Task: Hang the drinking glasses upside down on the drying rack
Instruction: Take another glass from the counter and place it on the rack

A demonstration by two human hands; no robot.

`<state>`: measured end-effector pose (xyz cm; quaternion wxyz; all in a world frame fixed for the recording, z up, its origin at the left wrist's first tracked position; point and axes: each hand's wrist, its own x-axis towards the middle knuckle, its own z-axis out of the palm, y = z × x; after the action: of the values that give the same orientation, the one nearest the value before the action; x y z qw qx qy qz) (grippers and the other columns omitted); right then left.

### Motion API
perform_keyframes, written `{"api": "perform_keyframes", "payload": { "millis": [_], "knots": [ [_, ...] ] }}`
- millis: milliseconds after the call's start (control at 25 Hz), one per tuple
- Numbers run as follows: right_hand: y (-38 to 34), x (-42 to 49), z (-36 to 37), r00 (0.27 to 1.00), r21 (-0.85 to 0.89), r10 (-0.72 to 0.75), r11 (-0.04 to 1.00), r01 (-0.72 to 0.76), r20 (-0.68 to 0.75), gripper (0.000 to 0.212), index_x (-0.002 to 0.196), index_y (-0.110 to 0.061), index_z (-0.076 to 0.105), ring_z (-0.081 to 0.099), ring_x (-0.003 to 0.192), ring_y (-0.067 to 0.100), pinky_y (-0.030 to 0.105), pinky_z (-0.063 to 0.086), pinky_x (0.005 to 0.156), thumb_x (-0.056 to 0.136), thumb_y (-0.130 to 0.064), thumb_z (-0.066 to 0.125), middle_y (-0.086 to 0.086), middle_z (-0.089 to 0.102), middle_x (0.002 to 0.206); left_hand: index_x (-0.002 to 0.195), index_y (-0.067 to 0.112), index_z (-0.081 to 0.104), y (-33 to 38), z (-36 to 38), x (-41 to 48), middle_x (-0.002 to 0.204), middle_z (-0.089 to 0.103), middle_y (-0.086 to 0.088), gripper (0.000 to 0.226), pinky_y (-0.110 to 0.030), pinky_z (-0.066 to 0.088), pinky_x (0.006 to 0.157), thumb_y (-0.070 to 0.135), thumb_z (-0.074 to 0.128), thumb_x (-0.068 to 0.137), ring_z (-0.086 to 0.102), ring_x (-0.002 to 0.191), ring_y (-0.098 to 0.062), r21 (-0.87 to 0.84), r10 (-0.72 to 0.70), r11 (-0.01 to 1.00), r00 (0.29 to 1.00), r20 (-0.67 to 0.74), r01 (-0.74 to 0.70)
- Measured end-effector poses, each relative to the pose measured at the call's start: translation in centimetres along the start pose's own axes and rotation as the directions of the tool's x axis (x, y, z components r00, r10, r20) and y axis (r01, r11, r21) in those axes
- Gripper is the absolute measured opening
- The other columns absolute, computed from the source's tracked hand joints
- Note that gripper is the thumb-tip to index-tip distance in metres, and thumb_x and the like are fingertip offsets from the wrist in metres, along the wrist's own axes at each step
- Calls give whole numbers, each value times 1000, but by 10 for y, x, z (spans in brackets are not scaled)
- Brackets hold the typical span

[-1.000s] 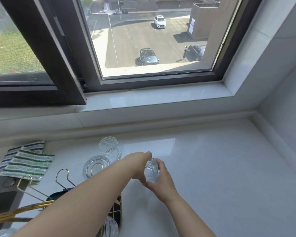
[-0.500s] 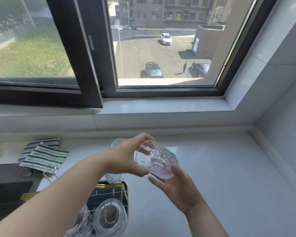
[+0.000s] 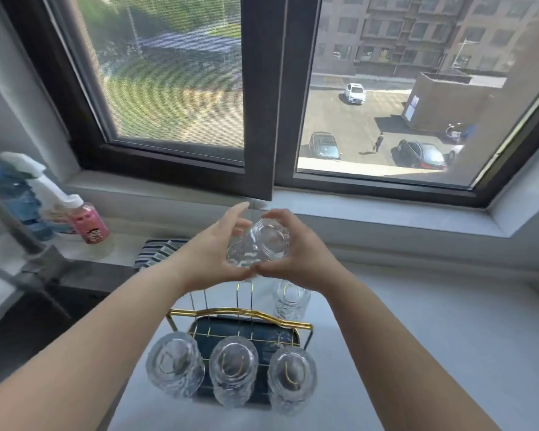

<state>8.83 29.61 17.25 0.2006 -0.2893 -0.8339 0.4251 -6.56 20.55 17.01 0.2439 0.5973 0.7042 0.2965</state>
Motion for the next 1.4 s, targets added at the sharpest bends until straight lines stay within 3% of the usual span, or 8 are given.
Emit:
{"api": "perform_keyframes", "payload": {
  "millis": [200, 480, 600, 760, 920, 1120, 1280, 1400],
  "knots": [
    [21, 26, 34, 981, -314, 64, 950, -3, 184, 80, 125, -30, 38, 49, 109, 20, 25, 39, 84, 60, -20, 83, 4, 46, 126, 143, 32, -9, -44, 18, 12, 146, 38, -1, 118, -30, 30, 108, 22, 80, 67, 37, 131, -16, 54, -115, 993, 981, 157, 108],
    [48, 37, 62, 938, -462, 154, 887, 6, 309, 81, 124, -30, 38, 54, 108, 24, 39, 48, 89, 58, -25, 84, 1, 47, 130, 138, 37, -24, -80, 31, 23, 144, 44, -5, 130, -32, 35, 103, 25, 82, 63, 43, 128, -19, 106, -196, 979, 939, 284, 172],
    [53, 43, 69, 921, -539, 172, 841, 47, 349, 81, 125, -28, 38, 51, 114, 25, 43, 34, 99, 58, -29, 84, 2, 50, 131, 128, 35, -40, -87, 38, 27, 135, 53, -9, 137, -35, 41, 98, 28, 81, 65, 54, 117, -23, 180, -187, 974, 930, 315, 135],
    [59, 45, 72, 915, -576, 185, 815, 61, 359, 84, 126, -27, 37, 49, 117, 25, 44, 26, 102, 57, -33, 84, 2, 50, 133, 126, 37, -42, -91, 41, 32, 128, 59, -12, 137, -35, 46, 90, 28, 80, 65, 60, 104, -24, 274, -171, 958, 933, 317, 83],
    [61, 45, 70, 916, -583, 194, 811, 51, 350, 98, 135, -23, 27, 45, 125, 26, 46, 22, 107, 57, -35, 85, 2, 46, 141, 132, 32, -37, -91, 44, 33, 137, 50, -12, 134, -36, 42, 96, 32, 79, 65, 53, 116, -27, 319, -193, 943, 930, 312, 89],
    [62, 36, 44, 938, -315, 176, 946, -77, 300, 88, 132, -23, 37, 48, 119, 16, 33, 39, 101, 59, -33, 85, -1, 49, 136, 145, 30, 4, -85, 41, 35, 144, 41, -5, 112, -37, 32, 106, 38, 80, 63, 34, 132, -24, 351, -229, 931, 912, 341, 102],
    [93, 21, -9, 978, 171, 210, 964, -203, -22, 44, 112, -23, 56, 57, 108, 12, 25, 44, 93, 73, -25, 76, -3, 62, 113, 142, 31, 18, -77, 29, 38, 148, 35, 5, 104, -36, 27, 111, 45, 81, 60, 31, 135, -17, 303, -291, 939, 851, 436, 166],
    [139, 10, -24, 918, 251, 349, 921, -298, -191, 38, 107, -19, 55, 56, 111, 21, 29, 43, 91, 75, -6, 71, 1, 60, 109, 137, 31, 29, -61, 26, 48, 138, 44, 12, 92, -29, 30, 106, 49, 78, 61, 39, 127, -7, 161, -220, 973, 885, 411, 167]
  ]
}}
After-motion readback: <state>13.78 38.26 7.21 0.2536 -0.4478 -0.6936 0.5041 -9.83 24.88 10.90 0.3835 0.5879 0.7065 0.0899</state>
